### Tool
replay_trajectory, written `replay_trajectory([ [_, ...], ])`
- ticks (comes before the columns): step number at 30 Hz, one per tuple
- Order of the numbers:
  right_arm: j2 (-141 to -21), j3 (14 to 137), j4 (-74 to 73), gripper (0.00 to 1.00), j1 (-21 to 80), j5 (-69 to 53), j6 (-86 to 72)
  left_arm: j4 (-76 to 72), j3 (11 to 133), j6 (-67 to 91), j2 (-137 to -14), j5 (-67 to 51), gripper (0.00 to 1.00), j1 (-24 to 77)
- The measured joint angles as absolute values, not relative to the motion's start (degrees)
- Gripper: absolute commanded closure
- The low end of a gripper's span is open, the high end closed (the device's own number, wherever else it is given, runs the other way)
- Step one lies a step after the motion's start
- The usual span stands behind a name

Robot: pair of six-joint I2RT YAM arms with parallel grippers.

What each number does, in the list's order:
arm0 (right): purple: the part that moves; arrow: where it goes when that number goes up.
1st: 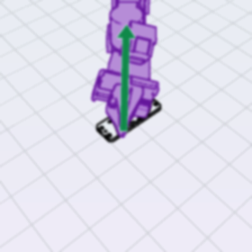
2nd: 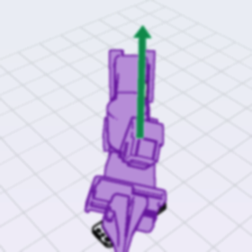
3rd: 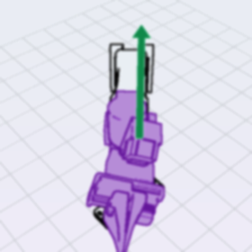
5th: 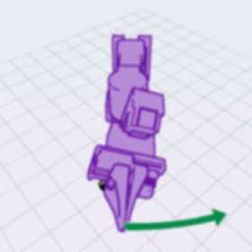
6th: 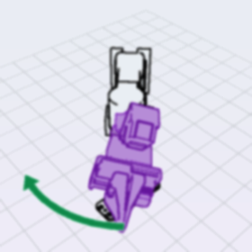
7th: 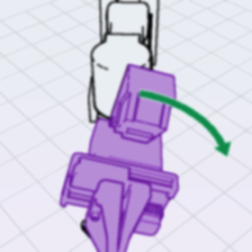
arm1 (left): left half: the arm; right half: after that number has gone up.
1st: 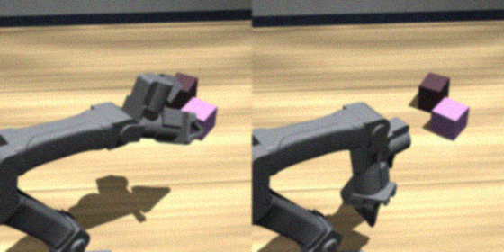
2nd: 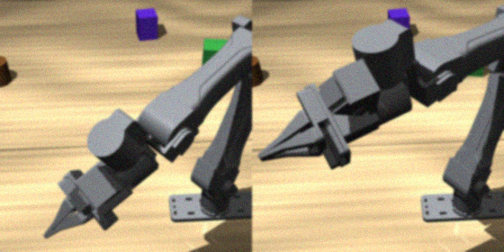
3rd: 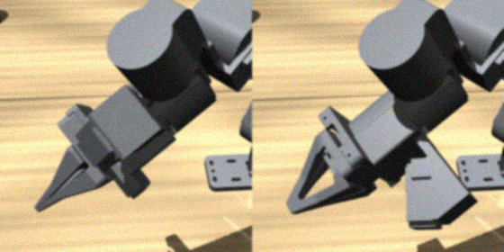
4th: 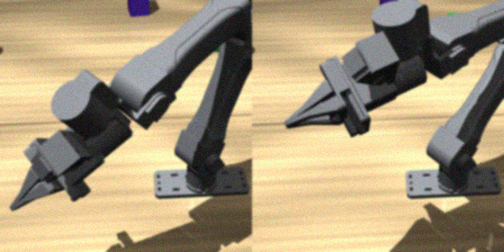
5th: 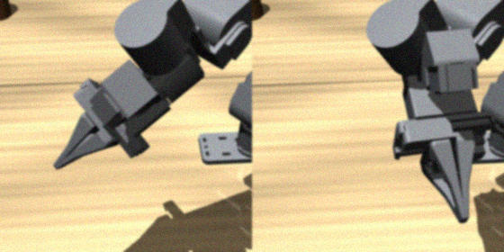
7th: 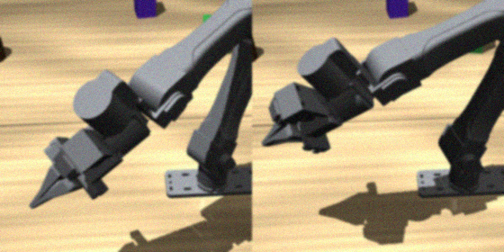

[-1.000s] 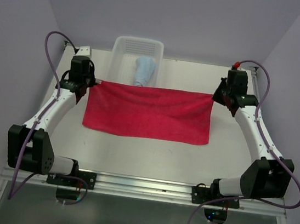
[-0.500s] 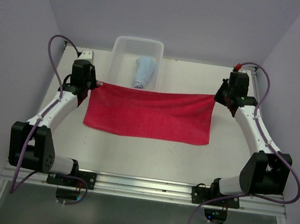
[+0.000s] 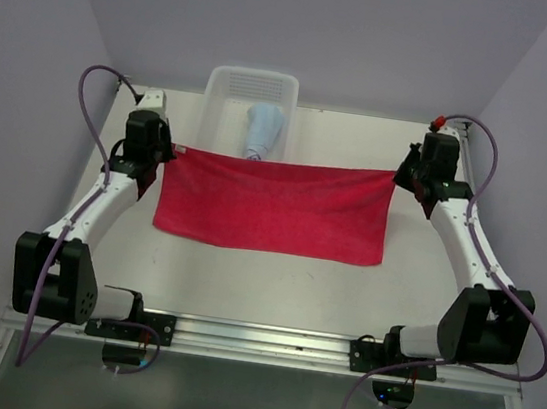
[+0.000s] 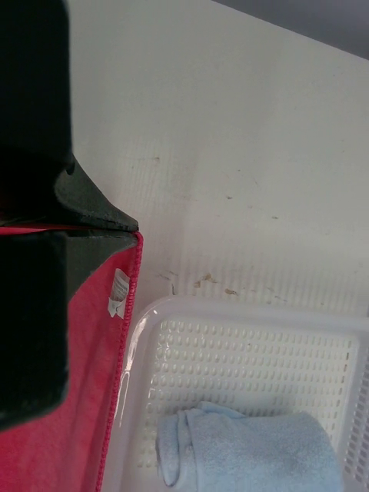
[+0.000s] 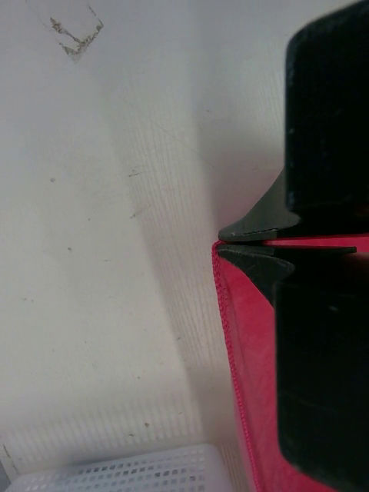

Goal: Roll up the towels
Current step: Fold the towel

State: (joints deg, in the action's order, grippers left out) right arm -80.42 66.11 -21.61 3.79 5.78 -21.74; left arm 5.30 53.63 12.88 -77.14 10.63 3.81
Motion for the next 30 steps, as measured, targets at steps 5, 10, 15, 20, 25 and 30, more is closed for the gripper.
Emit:
replay_trajectory([
  [5, -73.67, 65.23, -22.61, 1.0, 3.79, 5.98, -21.8, 5.26, 52.6, 12.88, -70.19, 10.7, 1.0, 3.81],
  [10, -66.24, 65.23, -23.7, 1.0, 3.77, 5.93, -22.28, 5.34, 52.03, 12.91, -63.53, 10.68, 1.0, 3.81],
  [15, -58.78, 65.21, -27.18, 1.0, 3.77, 5.15, -22.7, 6.44, 48.64, 13.1, -55.53, 10.7, 1.0, 3.81],
  [20, -50.92, 64.93, -32.27, 1.0, 3.77, 3.95, -23.33, 10.24, 45.84, 13.98, -46.19, 10.81, 1.0, 3.79],
  [25, -43.77, 64.95, -38.94, 1.0, 3.77, 3.01, -24.73, 14.92, 45.56, 14.26, -36.64, 11.51, 1.0, 3.79],
  [30, -40.77, 65.87, -45.32, 1.0, 3.77, 2.24, -26.72, 18.96, 46.92, 14.44, -30.04, 12.69, 1.0, 3.79],
])
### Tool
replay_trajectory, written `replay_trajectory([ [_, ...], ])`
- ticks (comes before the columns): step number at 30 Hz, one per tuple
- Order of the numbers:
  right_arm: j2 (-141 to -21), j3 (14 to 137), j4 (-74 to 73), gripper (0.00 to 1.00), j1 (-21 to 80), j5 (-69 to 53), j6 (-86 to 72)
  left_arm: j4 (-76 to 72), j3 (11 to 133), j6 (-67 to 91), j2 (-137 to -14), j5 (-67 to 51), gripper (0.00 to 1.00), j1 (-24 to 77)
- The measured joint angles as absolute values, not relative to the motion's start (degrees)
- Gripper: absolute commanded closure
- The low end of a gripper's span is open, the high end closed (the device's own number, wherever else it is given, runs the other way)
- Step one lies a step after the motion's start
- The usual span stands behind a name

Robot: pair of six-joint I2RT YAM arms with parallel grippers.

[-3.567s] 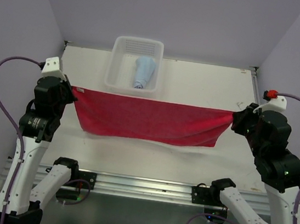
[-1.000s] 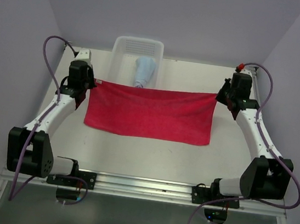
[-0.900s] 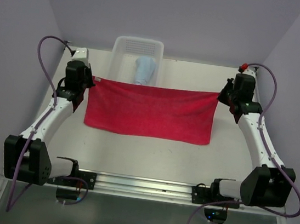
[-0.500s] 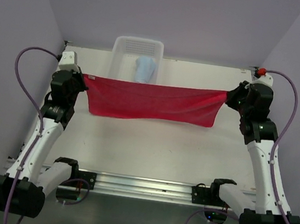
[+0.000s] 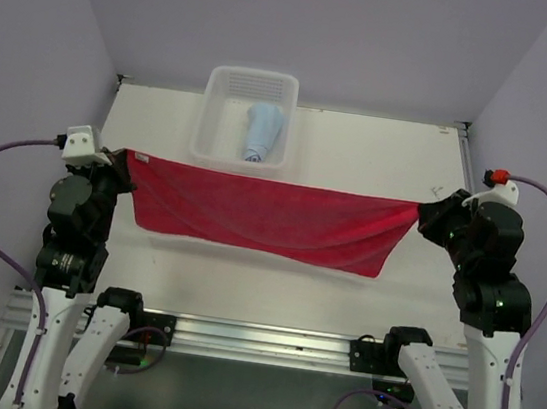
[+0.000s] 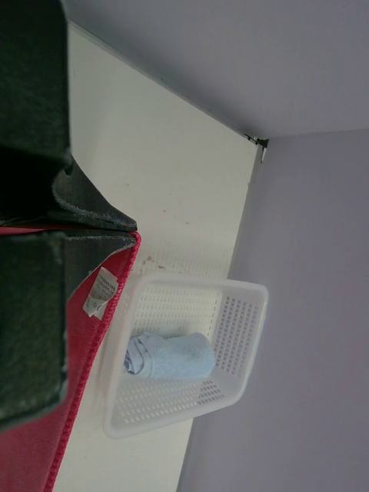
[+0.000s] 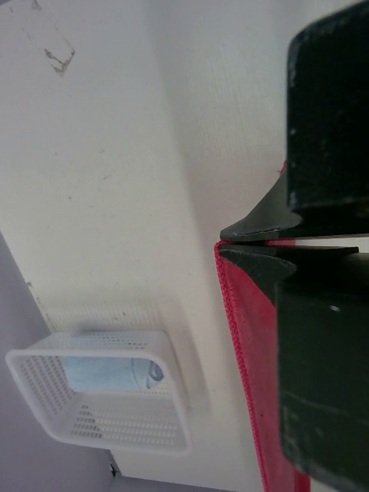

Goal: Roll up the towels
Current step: Fold the towel

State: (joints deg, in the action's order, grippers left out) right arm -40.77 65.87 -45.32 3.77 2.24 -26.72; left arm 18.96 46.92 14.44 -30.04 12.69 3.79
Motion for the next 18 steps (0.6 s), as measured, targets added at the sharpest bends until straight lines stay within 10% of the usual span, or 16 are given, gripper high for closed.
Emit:
replay_trajectory([
  [18, -74.81, 66.19, -33.82, 1.0, 3.68, 5.65, -27.27, 12.34, 51.03, 15.4, -73.49, 10.39, 1.0, 3.77],
])
